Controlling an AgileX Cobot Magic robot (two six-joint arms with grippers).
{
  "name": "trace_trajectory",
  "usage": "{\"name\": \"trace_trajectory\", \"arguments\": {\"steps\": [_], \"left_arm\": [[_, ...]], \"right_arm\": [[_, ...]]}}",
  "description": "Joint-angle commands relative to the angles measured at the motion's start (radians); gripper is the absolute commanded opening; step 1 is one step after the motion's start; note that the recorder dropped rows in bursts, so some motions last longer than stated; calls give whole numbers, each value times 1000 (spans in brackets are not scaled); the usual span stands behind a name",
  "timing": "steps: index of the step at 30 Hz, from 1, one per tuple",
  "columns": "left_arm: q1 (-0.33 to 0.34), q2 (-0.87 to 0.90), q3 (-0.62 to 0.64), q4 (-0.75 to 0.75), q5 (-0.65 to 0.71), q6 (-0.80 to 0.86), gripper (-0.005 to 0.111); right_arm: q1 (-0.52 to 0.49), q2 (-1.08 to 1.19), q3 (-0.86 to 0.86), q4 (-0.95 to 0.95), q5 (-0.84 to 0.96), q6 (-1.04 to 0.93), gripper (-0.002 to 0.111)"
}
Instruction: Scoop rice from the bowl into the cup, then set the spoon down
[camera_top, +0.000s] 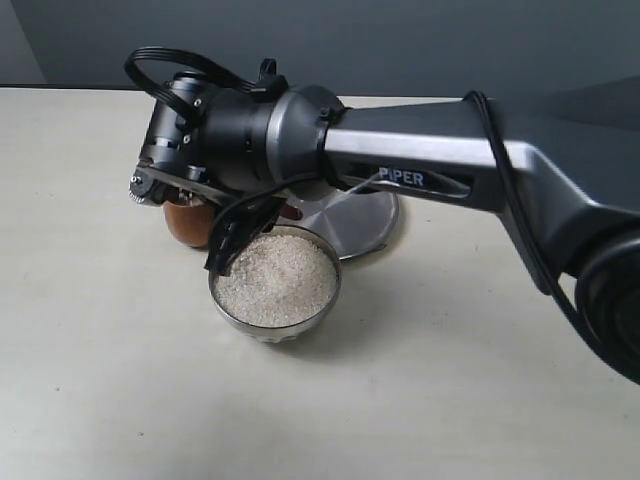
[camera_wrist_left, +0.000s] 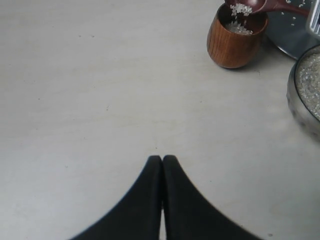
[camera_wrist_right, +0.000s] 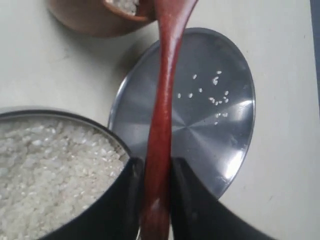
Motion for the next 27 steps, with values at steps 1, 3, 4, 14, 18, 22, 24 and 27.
{"name": "trace_trajectory", "arguments": {"steps": [1, 3, 4, 14, 18, 22, 24, 27], "left_arm": [[1, -9, -6, -1, -18, -5, 0], [1, -9, -6, -1, -18, -5, 0], [1, -9, -6, -1, -18, -5, 0], [1, -9, -6, -1, -18, -5, 0], [1, -9, -6, -1, -18, -5, 0], [1, -9, -6, -1, -18, -5, 0], [1, -9, -6, -1, -18, -5, 0], [1, -9, -6, -1, -18, -5, 0]], "right_arm": [[2, -2, -6, -38, 23, 2, -1], [2, 1, -6, -58, 35, 0, -1], [2, 4, -6, -71, 45, -2, -1], [2, 14, -6, -74, 62, -70, -1], [13, 14, -6, -107, 54, -72, -1], [22, 14, -6, -123, 54, -72, -1], [22, 14, -6, -118, 54, -70, -1], [22, 14, -6, -118, 54, -62, -1]]}}
